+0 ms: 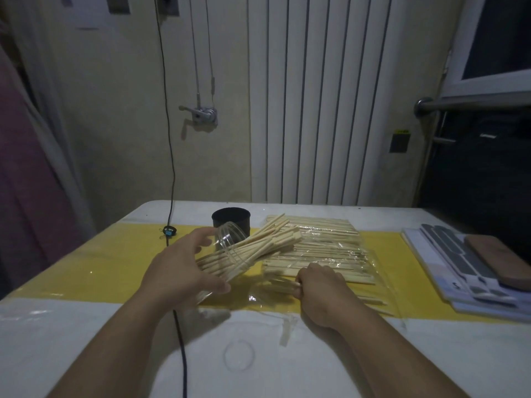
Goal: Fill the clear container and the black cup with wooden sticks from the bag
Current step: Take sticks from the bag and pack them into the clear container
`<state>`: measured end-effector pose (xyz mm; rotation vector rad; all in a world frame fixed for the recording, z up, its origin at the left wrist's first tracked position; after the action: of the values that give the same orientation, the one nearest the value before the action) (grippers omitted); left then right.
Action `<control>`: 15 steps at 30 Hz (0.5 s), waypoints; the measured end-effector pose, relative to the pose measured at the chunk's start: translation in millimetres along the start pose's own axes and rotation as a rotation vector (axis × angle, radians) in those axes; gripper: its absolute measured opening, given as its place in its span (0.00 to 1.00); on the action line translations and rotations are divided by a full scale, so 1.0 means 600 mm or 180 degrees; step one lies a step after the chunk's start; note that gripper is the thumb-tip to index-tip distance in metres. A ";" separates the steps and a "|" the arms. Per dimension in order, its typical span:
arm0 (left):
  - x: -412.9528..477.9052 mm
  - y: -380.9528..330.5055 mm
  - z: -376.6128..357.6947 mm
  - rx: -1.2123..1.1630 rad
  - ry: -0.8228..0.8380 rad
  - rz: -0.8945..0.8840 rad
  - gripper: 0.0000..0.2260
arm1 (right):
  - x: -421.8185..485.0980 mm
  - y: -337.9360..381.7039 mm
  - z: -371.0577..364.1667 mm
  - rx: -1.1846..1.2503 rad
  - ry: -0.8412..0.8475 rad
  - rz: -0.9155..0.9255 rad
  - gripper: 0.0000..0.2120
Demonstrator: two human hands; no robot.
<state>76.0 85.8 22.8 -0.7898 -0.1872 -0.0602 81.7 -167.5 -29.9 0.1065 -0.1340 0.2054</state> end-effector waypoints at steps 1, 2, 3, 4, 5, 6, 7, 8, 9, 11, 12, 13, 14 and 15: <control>0.000 0.000 0.000 -0.0008 0.0001 -0.0002 0.43 | -0.001 0.000 0.000 -0.0019 -0.0023 0.0030 0.13; 0.001 0.000 0.000 -0.0009 0.0005 0.0000 0.43 | -0.002 0.000 0.001 -0.0005 -0.0033 0.0057 0.13; 0.001 0.000 0.000 -0.0005 0.0015 0.0000 0.43 | -0.003 0.000 0.001 0.0042 -0.0035 0.0076 0.13; 0.002 0.000 0.000 0.0004 0.0028 -0.0001 0.43 | -0.003 -0.001 0.001 0.0112 -0.0037 0.0087 0.12; 0.002 0.000 0.000 0.0003 0.0038 -0.0002 0.43 | -0.003 -0.001 0.002 0.0201 -0.0045 0.0095 0.11; 0.003 0.001 0.000 -0.0001 0.0041 -0.0002 0.43 | -0.004 -0.002 0.003 0.0287 -0.0055 0.0109 0.10; 0.003 0.001 -0.001 -0.0004 0.0040 -0.0005 0.43 | -0.004 -0.001 0.004 0.0363 -0.0064 0.0128 0.10; 0.003 0.001 -0.001 -0.0007 0.0040 -0.0006 0.43 | -0.005 -0.001 0.004 0.0417 -0.0063 0.0147 0.10; 0.003 0.001 -0.001 -0.0015 0.0039 -0.0004 0.43 | -0.005 0.001 0.005 0.0447 -0.0056 0.0156 0.11; 0.003 0.001 -0.001 -0.0051 0.0041 0.0009 0.40 | -0.007 0.004 0.006 0.0412 -0.0090 0.0172 0.11; 0.002 0.001 -0.001 -0.0063 0.0044 0.0017 0.40 | -0.008 0.006 0.008 0.0336 -0.0124 0.0183 0.10; 0.002 0.000 0.000 -0.0070 0.0045 0.0019 0.39 | -0.009 0.008 0.009 0.0226 -0.0151 0.0200 0.09; 0.001 0.000 0.000 -0.0070 0.0043 0.0023 0.39 | -0.012 0.010 0.012 0.0111 -0.0180 0.0219 0.09; 0.001 0.000 0.001 -0.0071 0.0039 0.0026 0.40 | -0.015 0.012 0.015 0.0047 -0.0211 0.0229 0.09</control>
<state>76.3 85.9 23.3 -0.8123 -0.1718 -0.0594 70.3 -163.2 -21.5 0.1234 -0.2026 0.2746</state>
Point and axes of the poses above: each hand's wrist, its own x-axis towards the middle knuckle, its own z-axis out of the back of the hand, y = z × x, the point moved 3 cm from there along x, towards the middle knuckle, and after that the axes turned 6 degrees about z, right-handed, at the moved point
